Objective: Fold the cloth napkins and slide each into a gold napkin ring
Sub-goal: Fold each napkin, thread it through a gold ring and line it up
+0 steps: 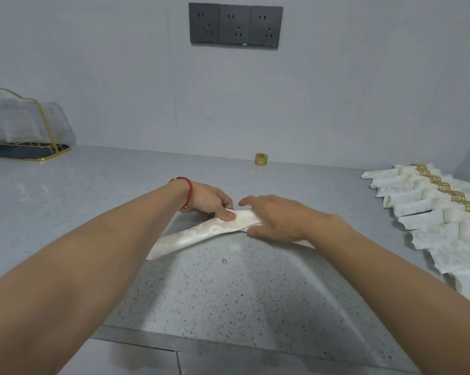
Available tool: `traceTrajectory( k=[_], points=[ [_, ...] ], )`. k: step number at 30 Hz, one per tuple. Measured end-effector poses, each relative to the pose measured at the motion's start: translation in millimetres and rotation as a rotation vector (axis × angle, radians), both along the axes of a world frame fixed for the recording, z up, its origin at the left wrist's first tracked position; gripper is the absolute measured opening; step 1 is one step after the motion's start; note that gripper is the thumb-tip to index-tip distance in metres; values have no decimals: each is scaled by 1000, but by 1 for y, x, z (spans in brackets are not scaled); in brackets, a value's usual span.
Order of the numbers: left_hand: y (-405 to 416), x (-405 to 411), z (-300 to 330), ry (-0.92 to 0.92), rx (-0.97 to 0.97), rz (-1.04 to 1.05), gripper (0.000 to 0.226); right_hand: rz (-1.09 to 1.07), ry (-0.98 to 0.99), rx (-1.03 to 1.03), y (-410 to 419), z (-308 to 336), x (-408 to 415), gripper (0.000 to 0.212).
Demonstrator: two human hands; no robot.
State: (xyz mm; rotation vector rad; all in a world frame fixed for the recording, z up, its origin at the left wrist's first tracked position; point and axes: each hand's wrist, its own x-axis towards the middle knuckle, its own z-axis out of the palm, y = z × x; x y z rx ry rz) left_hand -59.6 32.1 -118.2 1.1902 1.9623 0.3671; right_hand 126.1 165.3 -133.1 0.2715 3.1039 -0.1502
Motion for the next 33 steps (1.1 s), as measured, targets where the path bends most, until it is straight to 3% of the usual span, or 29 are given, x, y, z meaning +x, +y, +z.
traceTrajectory(
  k=[5, 9, 11, 13, 16, 20, 24, 30, 33],
  points=[
    [3, 9, 5, 36, 5, 61, 25, 66, 246, 87, 0, -31, 7, 42],
    [1, 24, 5, 349, -28, 12, 38, 54, 285, -37, 13, -37, -5, 25],
    [0, 32, -2, 399, 111, 42, 33, 41, 312, -131, 22, -36, -10, 22],
    [0, 38, -14, 413, 385, 25, 20, 28, 336, -193, 26, -34, -13, 20],
    [-1, 38, -28, 556, 608, -27, 6, 14, 370, -177, 26, -32, -13, 17],
    [-3, 39, -30, 516, 617, 27, 9, 47, 384, -117, 24, -28, -12, 20],
    [8, 45, -34, 700, 581, 62, 12, 4, 461, -104, 22, -35, -5, 29],
    [23, 44, -38, 807, 534, 42, 5, 63, 508, 7, 39, -54, -9, 8],
    [30, 36, -41, 754, 508, 41, 27, 39, 526, 30, 48, -53, -28, 8]
  ],
)
